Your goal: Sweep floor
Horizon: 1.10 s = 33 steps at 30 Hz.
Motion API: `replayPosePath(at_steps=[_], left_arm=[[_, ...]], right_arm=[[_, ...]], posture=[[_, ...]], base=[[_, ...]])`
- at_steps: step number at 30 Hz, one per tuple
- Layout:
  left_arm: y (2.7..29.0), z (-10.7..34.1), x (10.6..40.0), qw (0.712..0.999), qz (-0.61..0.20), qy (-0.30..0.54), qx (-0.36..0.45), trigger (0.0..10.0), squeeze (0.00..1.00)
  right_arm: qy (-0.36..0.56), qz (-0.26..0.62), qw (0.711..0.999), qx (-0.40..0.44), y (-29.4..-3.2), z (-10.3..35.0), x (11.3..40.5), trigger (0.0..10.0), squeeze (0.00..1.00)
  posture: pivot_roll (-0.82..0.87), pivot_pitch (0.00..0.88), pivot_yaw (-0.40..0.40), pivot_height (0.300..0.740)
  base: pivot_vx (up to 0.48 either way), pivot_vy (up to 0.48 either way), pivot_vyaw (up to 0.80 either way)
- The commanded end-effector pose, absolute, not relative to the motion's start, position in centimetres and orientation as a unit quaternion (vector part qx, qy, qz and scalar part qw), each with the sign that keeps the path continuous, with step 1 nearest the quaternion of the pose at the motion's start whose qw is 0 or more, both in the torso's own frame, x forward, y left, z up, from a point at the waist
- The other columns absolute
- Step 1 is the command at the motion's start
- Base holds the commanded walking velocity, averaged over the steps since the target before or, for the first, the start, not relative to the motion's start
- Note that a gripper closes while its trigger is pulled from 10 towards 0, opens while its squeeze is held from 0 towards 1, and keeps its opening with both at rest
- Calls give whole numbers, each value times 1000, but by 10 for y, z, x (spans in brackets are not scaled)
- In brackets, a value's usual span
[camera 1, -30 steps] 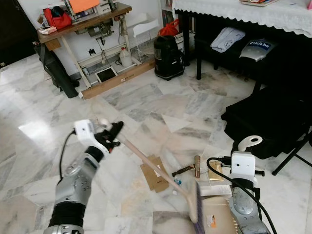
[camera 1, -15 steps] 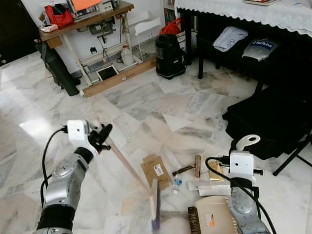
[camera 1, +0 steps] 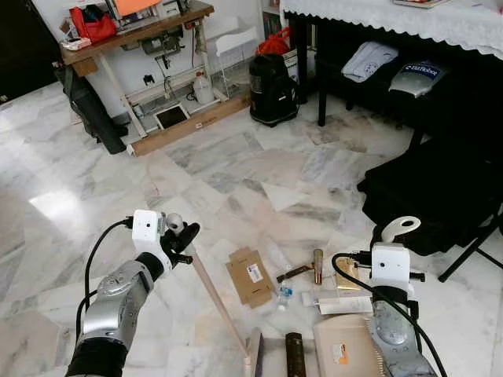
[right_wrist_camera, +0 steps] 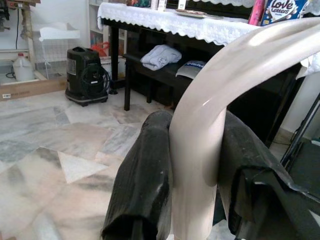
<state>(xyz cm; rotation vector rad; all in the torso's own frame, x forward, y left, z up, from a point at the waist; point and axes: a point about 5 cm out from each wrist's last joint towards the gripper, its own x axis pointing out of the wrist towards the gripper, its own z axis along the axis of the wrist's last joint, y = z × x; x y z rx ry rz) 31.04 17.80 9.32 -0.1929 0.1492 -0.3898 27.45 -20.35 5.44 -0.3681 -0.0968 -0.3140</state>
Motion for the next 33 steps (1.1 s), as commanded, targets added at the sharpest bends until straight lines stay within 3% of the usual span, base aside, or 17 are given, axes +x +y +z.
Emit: replayPosePath(at_steps=[1, 17, 33], left_arm=[[181, 95, 310, 973, -193, 76, -101, 10000, 0], [163, 96, 315, 963, -207, 104, -139, 10000, 0], [135, 152, 338, 946, -257, 49, -193, 10000, 0]], right_arm=[[-59, -141, 972, -179, -197, 57, 277, 10000, 0], [-57, -126, 977, -163, -184, 56, 280, 10000, 0], [-54, -102, 987, -114, -164, 56, 287, 10000, 0]], posture=[[-39, 61, 169, 740], [-28, 98, 176, 740], [-16, 94, 197, 740]], base=[[0, 0, 0], [0, 0, 0], [0, 0, 0]])
